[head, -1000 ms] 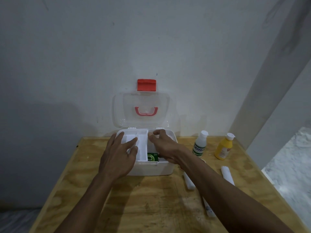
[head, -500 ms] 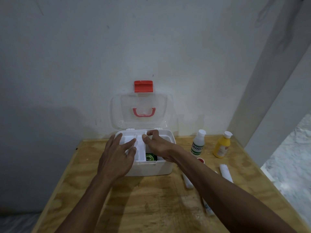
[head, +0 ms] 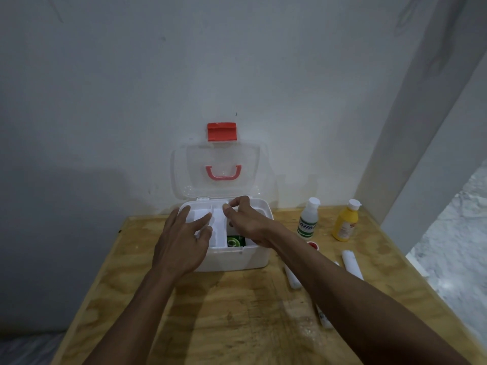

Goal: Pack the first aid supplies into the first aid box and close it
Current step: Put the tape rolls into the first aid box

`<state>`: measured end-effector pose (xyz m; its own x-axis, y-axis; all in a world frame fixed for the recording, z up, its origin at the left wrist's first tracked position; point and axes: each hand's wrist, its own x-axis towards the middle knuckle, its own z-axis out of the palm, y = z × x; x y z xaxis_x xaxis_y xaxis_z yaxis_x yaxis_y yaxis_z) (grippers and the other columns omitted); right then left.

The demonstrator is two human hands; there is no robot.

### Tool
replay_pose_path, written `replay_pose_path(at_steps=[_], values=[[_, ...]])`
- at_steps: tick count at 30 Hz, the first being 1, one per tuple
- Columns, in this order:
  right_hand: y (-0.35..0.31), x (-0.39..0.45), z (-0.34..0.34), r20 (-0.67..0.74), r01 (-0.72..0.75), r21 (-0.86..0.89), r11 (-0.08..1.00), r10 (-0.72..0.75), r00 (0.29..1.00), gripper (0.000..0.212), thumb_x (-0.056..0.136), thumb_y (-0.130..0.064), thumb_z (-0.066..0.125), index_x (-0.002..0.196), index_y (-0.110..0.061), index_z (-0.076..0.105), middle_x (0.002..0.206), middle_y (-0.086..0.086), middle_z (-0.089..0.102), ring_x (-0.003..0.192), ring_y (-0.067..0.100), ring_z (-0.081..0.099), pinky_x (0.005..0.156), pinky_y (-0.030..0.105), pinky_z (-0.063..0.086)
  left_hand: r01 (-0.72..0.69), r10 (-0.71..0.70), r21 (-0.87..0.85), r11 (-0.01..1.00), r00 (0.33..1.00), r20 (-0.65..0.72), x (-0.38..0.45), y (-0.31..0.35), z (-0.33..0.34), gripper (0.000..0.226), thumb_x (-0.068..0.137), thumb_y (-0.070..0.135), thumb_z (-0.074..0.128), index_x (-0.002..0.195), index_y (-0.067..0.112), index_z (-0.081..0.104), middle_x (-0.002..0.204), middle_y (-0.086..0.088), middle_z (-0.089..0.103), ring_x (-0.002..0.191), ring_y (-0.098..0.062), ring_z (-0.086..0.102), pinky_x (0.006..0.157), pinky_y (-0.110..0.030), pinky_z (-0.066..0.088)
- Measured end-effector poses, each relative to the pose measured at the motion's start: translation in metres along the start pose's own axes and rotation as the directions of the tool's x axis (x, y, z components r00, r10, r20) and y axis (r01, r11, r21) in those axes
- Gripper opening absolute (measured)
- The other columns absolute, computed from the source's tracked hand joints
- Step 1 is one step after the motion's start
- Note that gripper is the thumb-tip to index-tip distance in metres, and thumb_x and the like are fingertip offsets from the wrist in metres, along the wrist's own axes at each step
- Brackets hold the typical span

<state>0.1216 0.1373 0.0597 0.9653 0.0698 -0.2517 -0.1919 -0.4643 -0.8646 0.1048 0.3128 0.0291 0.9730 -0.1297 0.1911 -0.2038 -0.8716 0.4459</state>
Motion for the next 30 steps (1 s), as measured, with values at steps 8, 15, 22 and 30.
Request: replay_pose_path(at_steps=[8, 15, 22, 30], values=[[-0.008, -0.012, -0.008, -0.043, 0.069, -0.085, 0.994, -0.073, 0.996, 0.041, 0.103, -0.044, 0.036, 0.135, -0.021, 0.027, 0.123, 0.009, 0.051, 0.098, 0.018, 0.054, 0.072, 0.025, 0.044, -0.009, 0.009, -0.006, 1.0, 1.0, 0.022, -0.001, 0.0, -0.002, 0.043, 0.096, 0.048, 0.04, 0.137, 0.04, 0.048, 0.16, -0.001, 0.022, 0.148, -0.022, 0.01, 0.115, -0.047, 0.021], [-0.001, -0.077, -0.057, -0.357, 0.28, -0.067, 0.958, -0.285, 0.89, 0.023, 0.1, -0.04, 0.047, 0.115, -0.025, 0.055, 0.107, -0.006, 0.066, 0.095, 0.01, 0.063, 0.079, 0.032, 0.052, -0.034, 0.034, 0.032, 0.999, 0.999, -0.005, -0.003, 0.0, -0.004, 0.055, 0.089, 0.056, 0.03, 0.136, 0.037, 0.051, 0.159, -0.004, 0.025, 0.148, -0.026, 0.013, 0.114, -0.052, 0.023], [0.076, -0.123, -0.101, -0.717, 0.205, -0.097, 0.974, -0.212, 0.664, 0.005, 0.091, -0.026, 0.065, 0.094, -0.023, 0.067, 0.087, -0.012, 0.07, 0.083, 0.001, 0.065, 0.075, 0.015, 0.051, -0.131, 0.125, 0.022, 0.991, 0.862, -0.492, -0.03, 0.04, -0.01, 0.048, 0.088, 0.043, 0.05, 0.123, 0.013, 0.064, 0.127, -0.018, 0.058, 0.117, -0.034, 0.05, 0.094, -0.051, 0.045], [0.135, -0.117, -0.08, -0.662, 0.05, -0.221, 0.974, -0.187, 0.726, 0.025, 0.086, -0.031, 0.071, 0.11, -0.022, 0.072, 0.107, -0.01, 0.072, 0.103, 0.01, 0.064, 0.087, 0.029, 0.048, -0.268, 0.206, -0.281, 0.921, 0.951, -0.231, -0.088, 0.126, 0.067, 0.027, 0.09, 0.021, 0.06, 0.117, 0.021, 0.065, 0.111, 0.003, 0.062, 0.101, -0.013, 0.059, 0.084, -0.019, 0.043]])
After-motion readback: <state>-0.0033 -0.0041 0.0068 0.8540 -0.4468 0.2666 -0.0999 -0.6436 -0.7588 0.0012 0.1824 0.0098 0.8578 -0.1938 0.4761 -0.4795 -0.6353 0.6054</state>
